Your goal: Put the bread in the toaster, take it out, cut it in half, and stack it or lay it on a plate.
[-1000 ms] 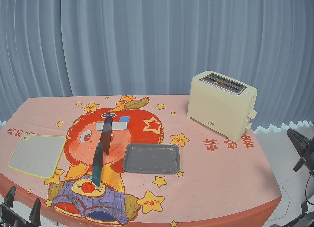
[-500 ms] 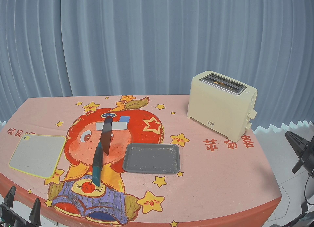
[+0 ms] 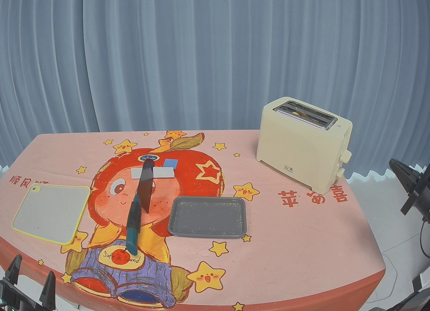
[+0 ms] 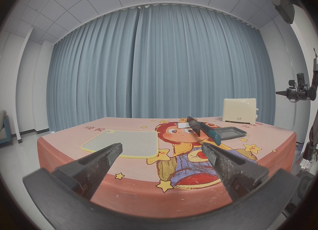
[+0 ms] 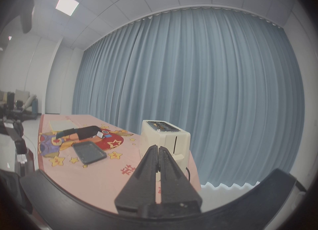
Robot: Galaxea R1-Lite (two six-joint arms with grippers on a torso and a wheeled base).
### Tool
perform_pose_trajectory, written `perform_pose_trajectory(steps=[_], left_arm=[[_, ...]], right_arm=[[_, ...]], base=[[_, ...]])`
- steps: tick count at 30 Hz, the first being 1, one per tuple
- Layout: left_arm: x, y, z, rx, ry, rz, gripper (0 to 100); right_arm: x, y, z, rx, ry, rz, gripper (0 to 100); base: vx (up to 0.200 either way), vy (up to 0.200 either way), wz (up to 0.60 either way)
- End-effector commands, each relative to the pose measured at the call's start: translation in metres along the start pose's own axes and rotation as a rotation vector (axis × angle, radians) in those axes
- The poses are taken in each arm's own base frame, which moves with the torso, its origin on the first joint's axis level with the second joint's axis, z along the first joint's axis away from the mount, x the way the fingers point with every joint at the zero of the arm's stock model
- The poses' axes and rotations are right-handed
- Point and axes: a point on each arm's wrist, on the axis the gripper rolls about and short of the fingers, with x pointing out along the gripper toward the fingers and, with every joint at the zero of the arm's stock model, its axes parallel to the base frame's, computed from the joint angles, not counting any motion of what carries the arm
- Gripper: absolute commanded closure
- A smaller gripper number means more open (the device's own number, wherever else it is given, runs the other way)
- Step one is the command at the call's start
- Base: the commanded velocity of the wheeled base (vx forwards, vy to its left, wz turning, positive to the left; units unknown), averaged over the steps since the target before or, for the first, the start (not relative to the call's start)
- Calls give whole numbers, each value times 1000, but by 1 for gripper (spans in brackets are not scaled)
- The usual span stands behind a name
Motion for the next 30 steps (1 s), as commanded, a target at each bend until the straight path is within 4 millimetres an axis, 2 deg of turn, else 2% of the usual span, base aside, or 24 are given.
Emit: perform_pose_trajectory(steps=[1,5,11,13,30], left_arm=[[1,0,-5,1,19,1,0],[1,0,-5,1,19,2,0],[1,0,-5,1,19,1,0],[1,0,-5,1,19,2,0],[1,0,-5,1,19,1,0]], right_arm=[[17,-9,2,52,20,-27,100],[19,-10,-4,69,49,-53,100],[28,2,-10,119,80,47,100],[33,5,-12,183,94,79,100],[53,-1,-35,232,209,39,100]], base=[[0,0,0],[0,0,0],[0,0,0],[0,0,0],[0,0,0]])
